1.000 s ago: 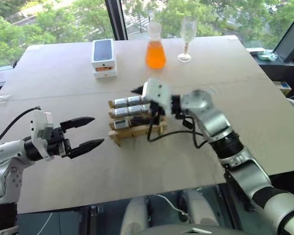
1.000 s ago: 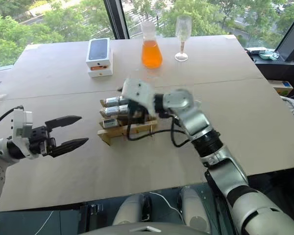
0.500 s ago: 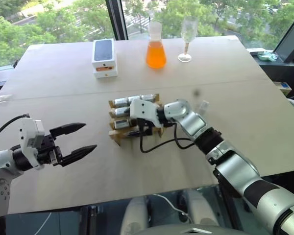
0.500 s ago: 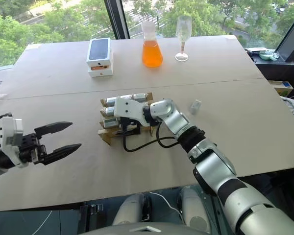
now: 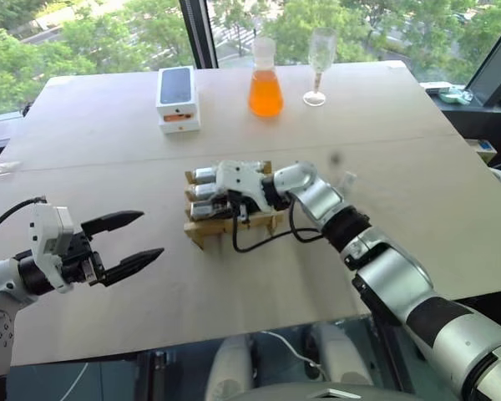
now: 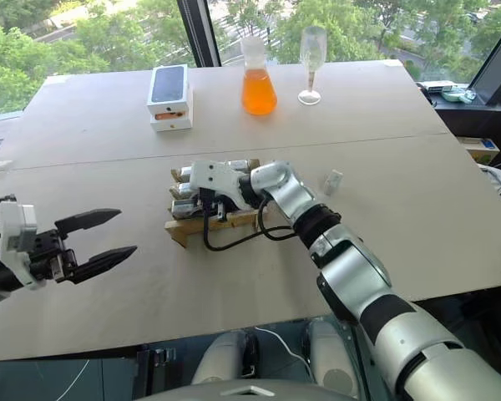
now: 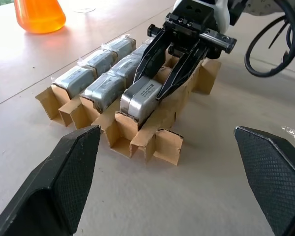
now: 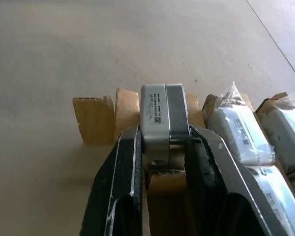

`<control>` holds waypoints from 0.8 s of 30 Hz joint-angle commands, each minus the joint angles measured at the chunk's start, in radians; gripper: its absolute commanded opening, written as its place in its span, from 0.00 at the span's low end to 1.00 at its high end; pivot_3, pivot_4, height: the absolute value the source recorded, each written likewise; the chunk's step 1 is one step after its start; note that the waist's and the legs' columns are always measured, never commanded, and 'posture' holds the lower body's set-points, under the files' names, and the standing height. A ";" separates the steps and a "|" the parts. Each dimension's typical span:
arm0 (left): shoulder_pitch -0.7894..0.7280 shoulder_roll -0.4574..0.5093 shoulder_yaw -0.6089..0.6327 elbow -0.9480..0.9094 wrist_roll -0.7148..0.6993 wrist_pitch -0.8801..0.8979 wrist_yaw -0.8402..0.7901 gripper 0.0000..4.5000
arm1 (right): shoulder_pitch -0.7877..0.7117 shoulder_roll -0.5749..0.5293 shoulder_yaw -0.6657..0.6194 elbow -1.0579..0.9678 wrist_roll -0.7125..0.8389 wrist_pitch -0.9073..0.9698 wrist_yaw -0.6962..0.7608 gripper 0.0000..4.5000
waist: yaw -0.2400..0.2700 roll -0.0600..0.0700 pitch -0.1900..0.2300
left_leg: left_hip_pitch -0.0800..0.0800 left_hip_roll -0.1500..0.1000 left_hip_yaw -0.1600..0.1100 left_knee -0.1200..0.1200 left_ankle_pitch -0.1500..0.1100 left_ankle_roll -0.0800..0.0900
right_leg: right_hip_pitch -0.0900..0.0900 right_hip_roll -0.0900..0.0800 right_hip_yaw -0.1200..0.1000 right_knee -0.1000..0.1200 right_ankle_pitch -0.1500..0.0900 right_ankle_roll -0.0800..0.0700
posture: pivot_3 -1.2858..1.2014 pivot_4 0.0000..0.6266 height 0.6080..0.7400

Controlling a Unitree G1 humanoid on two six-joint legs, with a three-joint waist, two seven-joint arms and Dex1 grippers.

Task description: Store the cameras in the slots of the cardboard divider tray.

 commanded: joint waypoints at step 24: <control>0.006 0.001 0.026 -0.036 -0.017 0.003 0.016 1.00 | -0.093 0.054 -0.070 0.216 -0.060 -0.092 0.041 0.87 | -0.001 0.001 0.000 | 0.001 0.000 -0.004 0.000 0.000 0.000 | 0.000 -0.002 0.000 0.001 0.000 0.000 | 0.52 0.24 1.00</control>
